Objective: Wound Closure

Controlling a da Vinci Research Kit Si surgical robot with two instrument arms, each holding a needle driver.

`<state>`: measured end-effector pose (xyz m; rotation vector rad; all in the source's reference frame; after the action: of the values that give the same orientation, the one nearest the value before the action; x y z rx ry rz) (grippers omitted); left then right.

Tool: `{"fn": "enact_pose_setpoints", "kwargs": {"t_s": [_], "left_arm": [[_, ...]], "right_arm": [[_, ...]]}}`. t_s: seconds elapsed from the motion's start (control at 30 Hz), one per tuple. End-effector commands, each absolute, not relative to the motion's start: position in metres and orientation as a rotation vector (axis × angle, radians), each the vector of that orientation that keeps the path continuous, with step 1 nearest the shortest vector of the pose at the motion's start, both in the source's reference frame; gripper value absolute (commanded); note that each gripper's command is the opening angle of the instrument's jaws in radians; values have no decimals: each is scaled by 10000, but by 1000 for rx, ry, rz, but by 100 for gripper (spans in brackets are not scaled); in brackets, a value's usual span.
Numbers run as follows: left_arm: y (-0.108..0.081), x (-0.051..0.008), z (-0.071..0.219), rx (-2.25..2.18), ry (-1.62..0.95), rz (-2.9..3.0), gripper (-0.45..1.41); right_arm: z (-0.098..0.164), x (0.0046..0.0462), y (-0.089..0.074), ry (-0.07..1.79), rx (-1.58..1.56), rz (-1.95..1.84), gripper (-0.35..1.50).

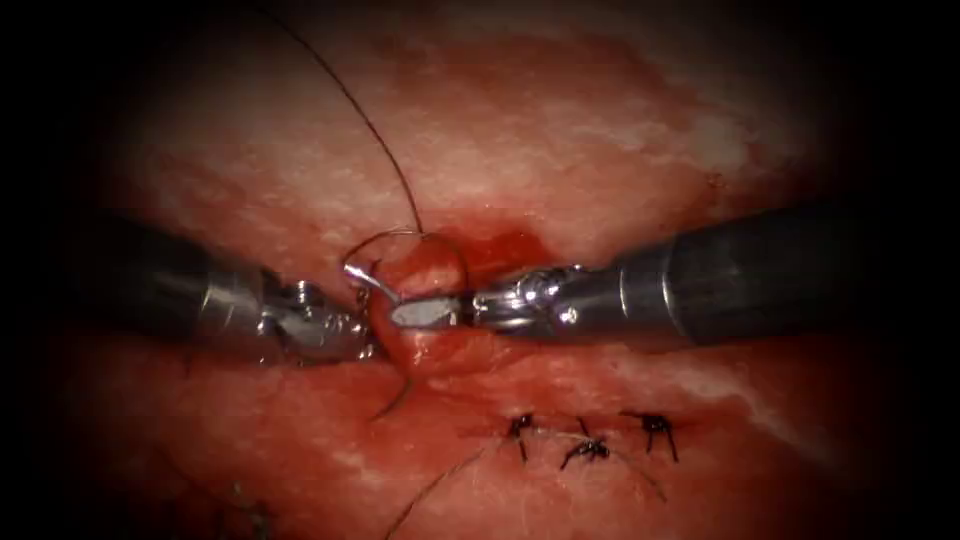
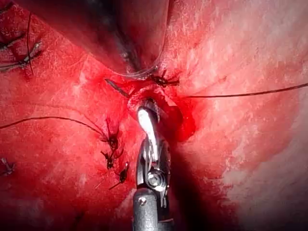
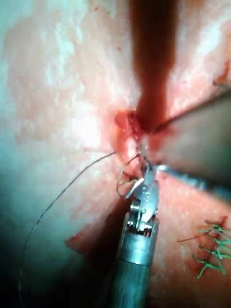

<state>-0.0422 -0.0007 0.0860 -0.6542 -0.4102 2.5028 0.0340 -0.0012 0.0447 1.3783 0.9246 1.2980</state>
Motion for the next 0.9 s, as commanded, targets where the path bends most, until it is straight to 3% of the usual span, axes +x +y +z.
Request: {"fn": "enact_pose_setpoints", "kwargs": {"t_s": [0.03, 0.33, 0.63, 0.9], "left_arm": [[-15, -426, 865, -653, -414, 2503, -45], [-14, -430, 856, -650, -420, 2497, -45], [-8, -431, 829, -689, -422, 2480, -45], [9, -446, 798, -979, -271, 2561, -45]], "right_arm": [[461, 339, -16, 955, 1327, 1281, 116], [485, 319, 16, 1146, 871, 1072, 147], [475, 317, 31, 1167, 650, 931, 147], [469, 294, 41, 1175, 586, 903, 136]]}}
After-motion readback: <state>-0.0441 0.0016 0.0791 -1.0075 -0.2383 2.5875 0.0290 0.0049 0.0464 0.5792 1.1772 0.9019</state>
